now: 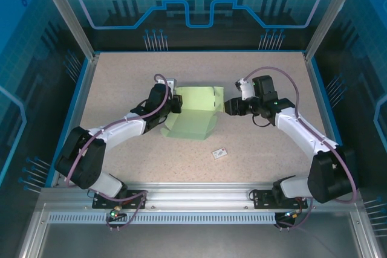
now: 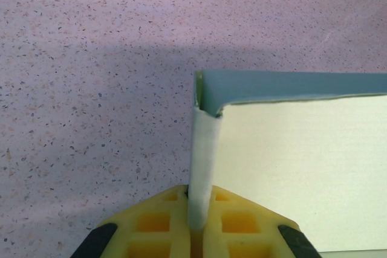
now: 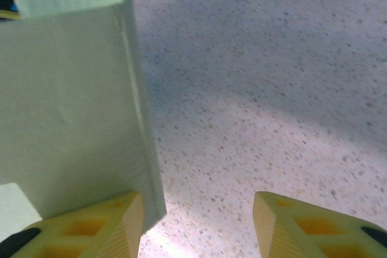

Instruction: Fold the paper box

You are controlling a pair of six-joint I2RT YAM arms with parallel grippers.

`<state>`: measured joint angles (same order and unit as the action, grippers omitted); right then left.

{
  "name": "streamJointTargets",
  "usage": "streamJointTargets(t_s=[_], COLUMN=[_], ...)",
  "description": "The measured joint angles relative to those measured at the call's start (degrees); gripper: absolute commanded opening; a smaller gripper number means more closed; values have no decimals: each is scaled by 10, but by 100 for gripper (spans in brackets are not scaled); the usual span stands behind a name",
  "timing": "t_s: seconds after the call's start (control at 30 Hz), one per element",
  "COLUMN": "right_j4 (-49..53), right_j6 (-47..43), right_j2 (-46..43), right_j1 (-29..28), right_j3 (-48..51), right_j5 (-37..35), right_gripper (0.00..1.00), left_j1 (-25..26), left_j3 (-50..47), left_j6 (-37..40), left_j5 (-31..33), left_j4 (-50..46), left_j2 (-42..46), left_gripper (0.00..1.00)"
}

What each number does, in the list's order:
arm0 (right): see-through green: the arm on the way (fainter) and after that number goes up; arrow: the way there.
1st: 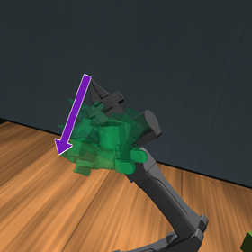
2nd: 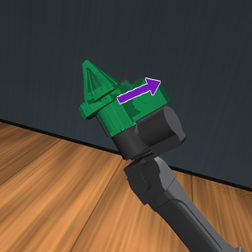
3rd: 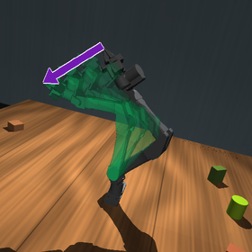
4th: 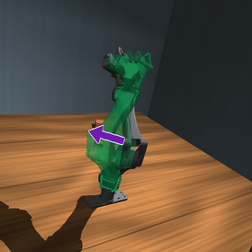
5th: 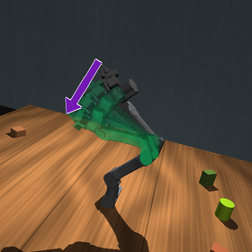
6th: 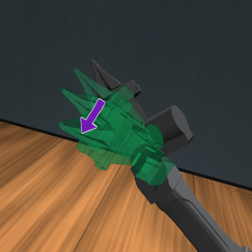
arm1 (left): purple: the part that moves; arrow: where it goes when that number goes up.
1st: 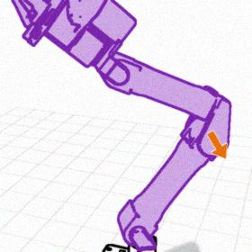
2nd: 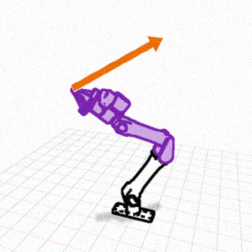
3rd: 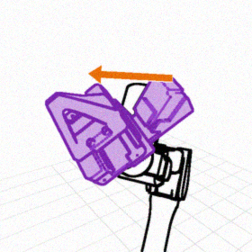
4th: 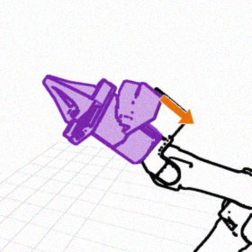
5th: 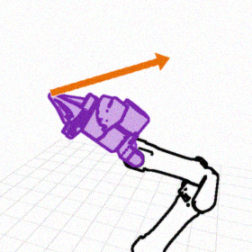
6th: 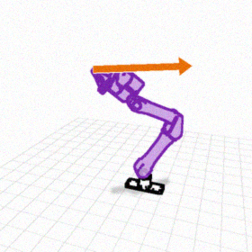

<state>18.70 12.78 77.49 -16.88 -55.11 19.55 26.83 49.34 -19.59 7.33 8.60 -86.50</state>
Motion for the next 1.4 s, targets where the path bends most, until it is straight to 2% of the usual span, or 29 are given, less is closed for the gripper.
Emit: streamJointTargets(t_s=[0.4, 0.77, 1.03, 1.27, 1.4], right_j4=[-38, -28, 20, 84, 121], right_j6=[-1, -26, -24, 10, 40], right_j2=[38, 74, 111, 158, 185], right_j1=[-39, -77, -116, -185, -219], right_j3=[-7, -59, -115, -170, -202], right_j5=[33, -1, -126, -314, -421], right_gripper=[52, 48, 34, 20, 17], left_j1=[0, 0, -1, -1, -1], left_j3=[0, 0, 0, 0, 0], left_j6=[0, 0, 0, 0, 0], left_j5=[-12, -17, -15, -5, -5], left_j4=[-2, -7, -9, -17, -18], left_j2=[0, -2, -2, -2, -2], left_gripper=[2, 2, 2, 3, 3])
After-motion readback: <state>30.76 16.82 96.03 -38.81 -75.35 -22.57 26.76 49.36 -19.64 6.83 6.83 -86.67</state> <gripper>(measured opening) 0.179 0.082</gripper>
